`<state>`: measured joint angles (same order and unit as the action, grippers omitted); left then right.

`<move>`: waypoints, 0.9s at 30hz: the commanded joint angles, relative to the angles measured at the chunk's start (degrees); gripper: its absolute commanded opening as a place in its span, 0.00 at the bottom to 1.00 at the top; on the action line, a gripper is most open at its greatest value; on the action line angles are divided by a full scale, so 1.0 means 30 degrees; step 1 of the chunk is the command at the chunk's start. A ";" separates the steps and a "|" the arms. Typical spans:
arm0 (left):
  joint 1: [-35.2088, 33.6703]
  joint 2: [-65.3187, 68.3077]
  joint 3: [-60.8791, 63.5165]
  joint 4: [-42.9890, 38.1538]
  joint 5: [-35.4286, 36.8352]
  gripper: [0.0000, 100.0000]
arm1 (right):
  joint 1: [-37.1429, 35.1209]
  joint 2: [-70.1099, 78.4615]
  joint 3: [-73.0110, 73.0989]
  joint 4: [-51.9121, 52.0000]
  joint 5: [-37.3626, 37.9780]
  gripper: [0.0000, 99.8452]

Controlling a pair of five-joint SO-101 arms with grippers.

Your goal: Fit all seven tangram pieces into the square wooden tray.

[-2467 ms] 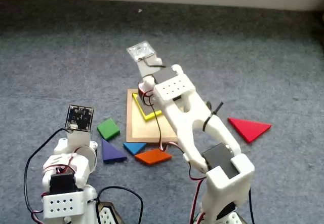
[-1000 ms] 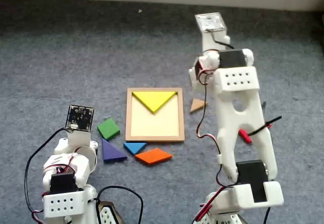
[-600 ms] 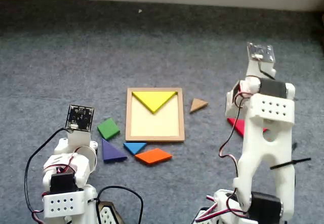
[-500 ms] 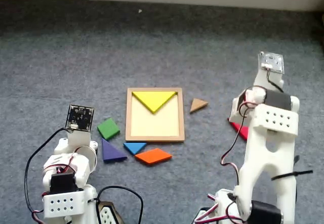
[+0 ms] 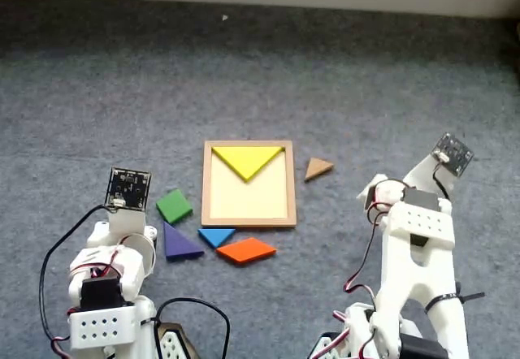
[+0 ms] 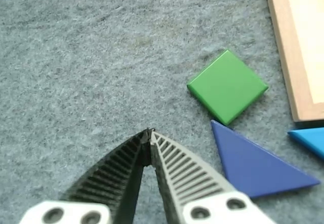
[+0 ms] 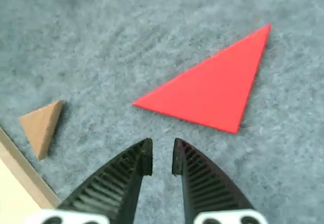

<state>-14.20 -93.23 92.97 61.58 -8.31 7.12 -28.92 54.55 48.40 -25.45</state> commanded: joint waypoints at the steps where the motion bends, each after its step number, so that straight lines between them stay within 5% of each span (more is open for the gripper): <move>1: -0.0249 -0.0161 -0.0220 -0.0381 0.0147 0.04 | -0.1187 -0.0396 -0.0366 0.0835 -0.2696 0.08; 10: -0.0190 -0.0161 -0.0220 -0.0410 0.0147 0.04 | -0.1333 -0.0366 -0.1187 0.1245 -0.8088 0.30; 18: -0.0190 -0.0161 -0.0220 -0.0557 0.0147 0.04 | -0.0982 0.0894 -0.1363 0.0718 -0.8674 0.31; 27: -0.0278 -0.0161 0.0513 -0.1846 0.0147 0.04 | 0.0777 0.9538 -0.7311 -0.0132 -0.9612 0.30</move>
<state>-14.20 -93.23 95.16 57.54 -8.31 7.12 -8.62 42.51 49.10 -51.47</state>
